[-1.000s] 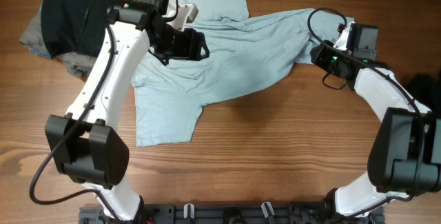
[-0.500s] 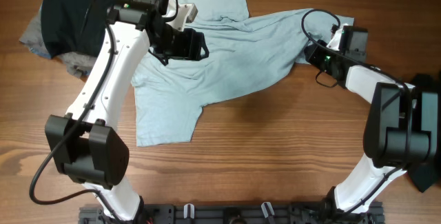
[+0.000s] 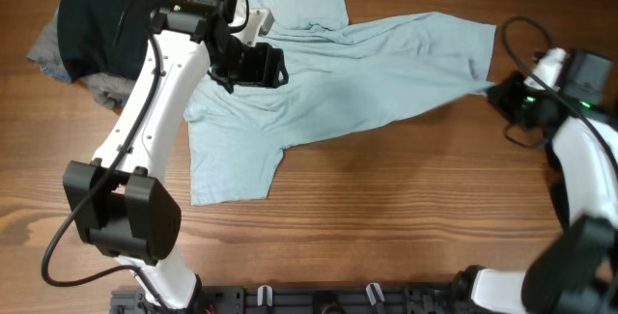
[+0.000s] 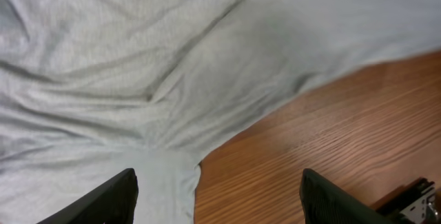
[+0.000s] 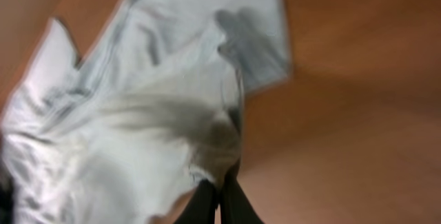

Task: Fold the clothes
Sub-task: 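Drag the shirt's right edge rightward with the right gripper and release, then move the left gripper down to the shirt's lower left hem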

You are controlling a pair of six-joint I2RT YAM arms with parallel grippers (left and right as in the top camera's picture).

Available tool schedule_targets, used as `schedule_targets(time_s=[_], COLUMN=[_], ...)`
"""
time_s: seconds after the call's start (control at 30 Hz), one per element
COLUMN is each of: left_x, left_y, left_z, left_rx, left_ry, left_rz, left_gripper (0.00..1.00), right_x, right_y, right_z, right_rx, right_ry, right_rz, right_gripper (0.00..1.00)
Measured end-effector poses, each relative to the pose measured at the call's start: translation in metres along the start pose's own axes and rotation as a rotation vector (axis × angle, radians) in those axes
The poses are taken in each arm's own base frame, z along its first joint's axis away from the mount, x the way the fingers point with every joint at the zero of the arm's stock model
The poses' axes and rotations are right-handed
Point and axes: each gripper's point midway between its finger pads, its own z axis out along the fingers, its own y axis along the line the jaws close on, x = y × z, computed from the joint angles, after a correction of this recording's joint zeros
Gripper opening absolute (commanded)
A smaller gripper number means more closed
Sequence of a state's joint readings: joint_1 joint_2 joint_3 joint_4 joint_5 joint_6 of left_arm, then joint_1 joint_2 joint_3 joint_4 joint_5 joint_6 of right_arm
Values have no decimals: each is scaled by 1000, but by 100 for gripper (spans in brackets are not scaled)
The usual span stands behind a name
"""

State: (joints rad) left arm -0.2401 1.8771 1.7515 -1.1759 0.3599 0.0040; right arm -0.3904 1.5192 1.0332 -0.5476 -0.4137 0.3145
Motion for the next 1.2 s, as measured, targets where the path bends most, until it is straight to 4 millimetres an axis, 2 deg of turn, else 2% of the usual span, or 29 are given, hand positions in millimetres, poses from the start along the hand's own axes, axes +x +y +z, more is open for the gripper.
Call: schedule_targets(time_s=[0.03, 0.1, 0.13, 0.17, 0.2, 0.33, 0.4, 0.47, 0.57, 0.63, 0.73, 0.83, 0.93, 1.0, 1.07, 1.2], left_x=[1, 4, 4, 6, 8, 25, 39, 50, 65, 83, 106, 131, 147, 148, 151, 156], left_y=[1, 4, 5, 6, 7, 16, 21, 25, 34, 49, 70, 99, 132, 159, 180, 199], left_z=[0, 0, 0, 0, 0, -2, -4, -7, -7, -2, 12, 33, 42, 47, 51, 63], left_rx=[-6, -21, -27, -34, -42, -94, -126, -142, -158, -178, -200, -235, -266, -276, -285, -294], left_ry=[6, 14, 17, 24, 30, 97, 154, 196, 249, 305, 362, 385, 364, 303, 252, 194], left_rz=[-3, -6, -7, -10, -12, -31, -48, -70, -140, -220, -326, -456, -593, -673, -729, -765], left_gripper=[75, 76, 77, 78, 78, 81, 81, 79, 73, 68, 68, 67, 67, 68, 68, 65], right_x=[6, 18, 24, 27, 28, 24, 25, 30, 41, 46, 58, 74, 91, 102, 105, 103], right_y=[-8, -31, -43, -58, -70, -90, -89, -82, -72, -67, -67, -71, -78, -82, -85, -85], right_z=[-13, -31, -36, -41, -45, -54, -54, -51, -48, -45, -36, -23, -12, -7, -2, 0], right_rx=[48, 170, 232, 308, 367, 461, 456, 413, 351, 316, 294, 277, 279, 283, 285, 280], right_ry=[7, 28, 46, 49, 45, 13, 15, 43, 97, 129, 193, 262, 327, 367, 381, 377], right_rz=[7, 31, 46, 72, 97, 141, 142, 141, 138, 143, 161, 183, 205, 214, 216, 215], right_gripper=[5, 20, 43, 91, 99, 99, 92, 76, 72, 69, 56, 53, 53, 53, 53, 53])
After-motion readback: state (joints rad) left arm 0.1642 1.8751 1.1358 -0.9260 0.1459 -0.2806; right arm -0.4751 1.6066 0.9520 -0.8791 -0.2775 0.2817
